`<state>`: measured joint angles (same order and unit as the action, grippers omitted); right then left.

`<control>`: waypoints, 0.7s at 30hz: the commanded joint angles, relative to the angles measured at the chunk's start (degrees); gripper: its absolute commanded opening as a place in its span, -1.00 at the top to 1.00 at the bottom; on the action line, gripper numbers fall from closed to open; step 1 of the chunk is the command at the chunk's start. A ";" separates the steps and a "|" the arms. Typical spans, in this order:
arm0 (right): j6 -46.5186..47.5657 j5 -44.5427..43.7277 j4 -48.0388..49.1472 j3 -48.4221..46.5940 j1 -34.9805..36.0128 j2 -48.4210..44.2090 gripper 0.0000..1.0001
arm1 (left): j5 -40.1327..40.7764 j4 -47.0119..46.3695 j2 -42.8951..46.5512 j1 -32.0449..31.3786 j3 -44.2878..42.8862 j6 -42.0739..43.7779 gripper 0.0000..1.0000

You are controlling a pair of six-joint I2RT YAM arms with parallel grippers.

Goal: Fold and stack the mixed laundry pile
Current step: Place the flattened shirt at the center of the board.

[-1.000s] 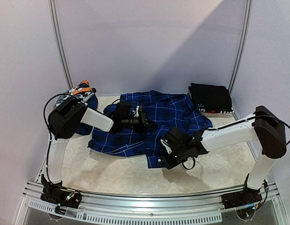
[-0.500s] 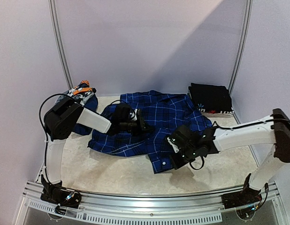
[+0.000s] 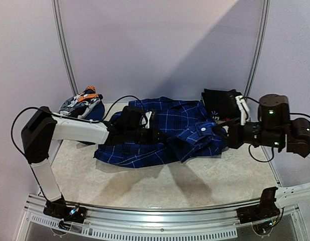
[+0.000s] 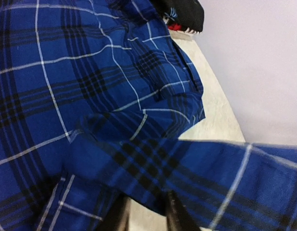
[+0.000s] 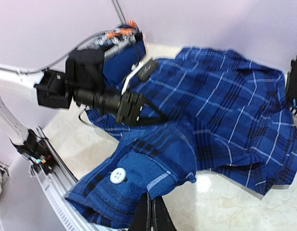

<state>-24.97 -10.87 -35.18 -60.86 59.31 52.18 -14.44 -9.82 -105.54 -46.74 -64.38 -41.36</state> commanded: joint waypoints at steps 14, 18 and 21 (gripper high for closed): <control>4.37 3.46 -9.86 0.44 0.38 -21.85 1.00 | 40.11 31.10 34.37 -10.92 17.96 9.71 -0.86; 4.49 5.42 -10.12 1.84 0.45 -23.70 1.00 | 47.63 39.84 42.71 -10.76 21.41 5.22 -0.99; 5.00 9.40 -10.21 2.21 0.42 -24.38 1.00 | 52.08 47.20 45.52 -10.50 21.75 -1.74 -0.99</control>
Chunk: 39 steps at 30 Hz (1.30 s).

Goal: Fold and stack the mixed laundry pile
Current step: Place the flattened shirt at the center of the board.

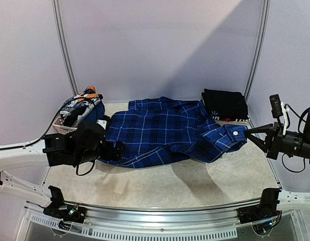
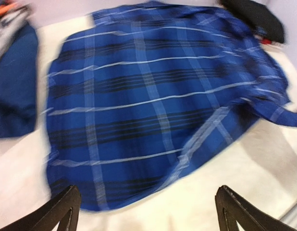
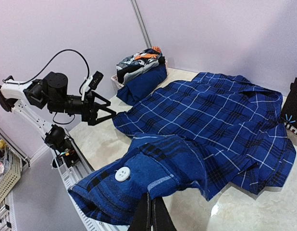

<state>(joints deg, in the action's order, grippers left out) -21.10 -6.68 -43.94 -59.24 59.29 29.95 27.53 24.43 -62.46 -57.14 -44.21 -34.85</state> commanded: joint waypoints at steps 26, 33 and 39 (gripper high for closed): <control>0.22 -18.22 -23.00 -23.79 0.41 -8.33 1.00 | 0.08 5.75 9.14 11.10 14.95 -15.62 -0.58; 1.27 -18.74 -24.79 -26.28 0.44 -7.55 1.00 | -0.74 8.29 8.15 11.09 13.79 -14.84 -0.57; 4.07 -4.48 -22.53 -25.20 0.46 -4.96 0.96 | 3.49 8.60 12.35 11.22 13.86 -15.91 -0.61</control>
<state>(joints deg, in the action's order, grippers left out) -19.33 -19.38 -66.67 -81.25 59.96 29.95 27.83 31.99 -53.25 -46.70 -29.36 -50.37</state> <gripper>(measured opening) 0.017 0.795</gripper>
